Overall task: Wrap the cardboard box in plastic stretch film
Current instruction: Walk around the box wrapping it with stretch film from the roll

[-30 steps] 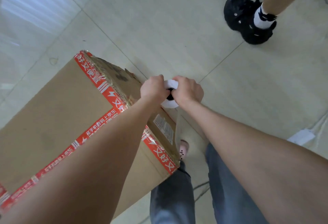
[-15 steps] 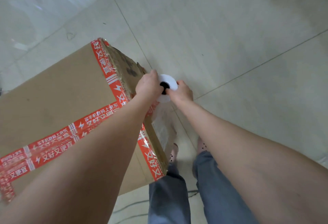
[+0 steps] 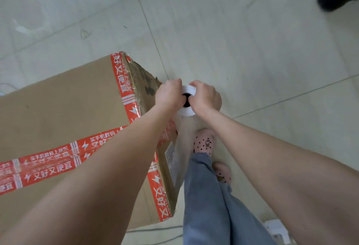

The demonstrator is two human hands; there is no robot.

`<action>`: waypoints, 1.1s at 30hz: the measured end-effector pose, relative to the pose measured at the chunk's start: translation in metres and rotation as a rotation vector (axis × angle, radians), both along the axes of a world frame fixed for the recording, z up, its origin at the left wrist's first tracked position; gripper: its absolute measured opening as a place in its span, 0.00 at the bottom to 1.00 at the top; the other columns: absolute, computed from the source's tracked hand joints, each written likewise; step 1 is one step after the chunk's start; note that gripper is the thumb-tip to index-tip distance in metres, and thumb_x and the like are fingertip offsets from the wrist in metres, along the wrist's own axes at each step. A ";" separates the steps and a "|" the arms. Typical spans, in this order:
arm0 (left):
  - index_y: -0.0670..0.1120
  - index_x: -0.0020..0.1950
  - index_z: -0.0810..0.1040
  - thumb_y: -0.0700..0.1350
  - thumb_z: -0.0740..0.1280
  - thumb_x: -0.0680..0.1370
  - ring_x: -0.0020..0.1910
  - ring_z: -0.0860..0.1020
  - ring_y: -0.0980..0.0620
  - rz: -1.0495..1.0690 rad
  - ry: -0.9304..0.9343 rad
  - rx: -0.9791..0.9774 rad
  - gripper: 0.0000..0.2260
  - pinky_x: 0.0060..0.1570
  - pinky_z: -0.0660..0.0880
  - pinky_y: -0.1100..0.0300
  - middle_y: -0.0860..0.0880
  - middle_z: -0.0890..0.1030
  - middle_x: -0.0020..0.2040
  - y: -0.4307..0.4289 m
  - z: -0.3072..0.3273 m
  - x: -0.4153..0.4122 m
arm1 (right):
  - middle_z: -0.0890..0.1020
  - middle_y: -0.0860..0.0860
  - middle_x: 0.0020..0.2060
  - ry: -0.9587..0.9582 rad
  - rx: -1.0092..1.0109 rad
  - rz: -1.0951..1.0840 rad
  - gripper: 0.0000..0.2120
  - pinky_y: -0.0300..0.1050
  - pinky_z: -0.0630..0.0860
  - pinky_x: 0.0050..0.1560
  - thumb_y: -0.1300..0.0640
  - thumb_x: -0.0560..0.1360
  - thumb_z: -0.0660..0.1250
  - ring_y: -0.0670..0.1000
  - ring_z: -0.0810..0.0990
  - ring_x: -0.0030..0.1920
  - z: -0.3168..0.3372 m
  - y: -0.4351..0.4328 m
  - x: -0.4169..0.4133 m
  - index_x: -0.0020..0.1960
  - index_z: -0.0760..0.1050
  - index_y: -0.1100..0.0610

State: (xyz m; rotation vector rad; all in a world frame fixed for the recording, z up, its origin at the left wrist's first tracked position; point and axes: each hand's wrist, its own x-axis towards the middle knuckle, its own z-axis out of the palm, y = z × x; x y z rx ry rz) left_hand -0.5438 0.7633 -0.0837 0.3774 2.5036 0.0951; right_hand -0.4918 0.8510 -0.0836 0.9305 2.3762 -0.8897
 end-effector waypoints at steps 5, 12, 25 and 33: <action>0.41 0.56 0.72 0.46 0.66 0.75 0.53 0.76 0.41 0.217 -0.051 0.031 0.13 0.39 0.68 0.56 0.42 0.77 0.54 0.001 0.004 -0.028 | 0.76 0.52 0.63 -0.041 -0.162 -0.200 0.24 0.44 0.70 0.52 0.56 0.75 0.66 0.55 0.76 0.60 -0.008 0.000 -0.022 0.69 0.65 0.51; 0.41 0.59 0.69 0.46 0.65 0.76 0.53 0.75 0.42 0.166 -0.120 -0.067 0.15 0.40 0.67 0.56 0.43 0.76 0.53 0.003 0.006 -0.051 | 0.80 0.54 0.55 -0.108 -0.334 -0.394 0.18 0.52 0.78 0.53 0.56 0.70 0.68 0.58 0.79 0.53 -0.011 -0.007 -0.046 0.60 0.74 0.54; 0.41 0.51 0.73 0.42 0.64 0.74 0.42 0.73 0.46 0.041 0.018 0.016 0.07 0.36 0.66 0.55 0.47 0.70 0.45 0.016 -0.002 -0.089 | 0.77 0.50 0.55 0.035 0.052 0.094 0.14 0.44 0.67 0.40 0.62 0.75 0.62 0.55 0.77 0.49 0.000 0.017 -0.094 0.59 0.71 0.52; 0.43 0.57 0.70 0.42 0.64 0.76 0.46 0.74 0.43 0.125 0.111 0.005 0.11 0.37 0.66 0.53 0.43 0.73 0.53 -0.001 0.003 -0.121 | 0.73 0.50 0.59 0.098 0.158 0.416 0.15 0.45 0.67 0.40 0.62 0.77 0.61 0.54 0.72 0.58 0.002 0.003 -0.145 0.62 0.71 0.51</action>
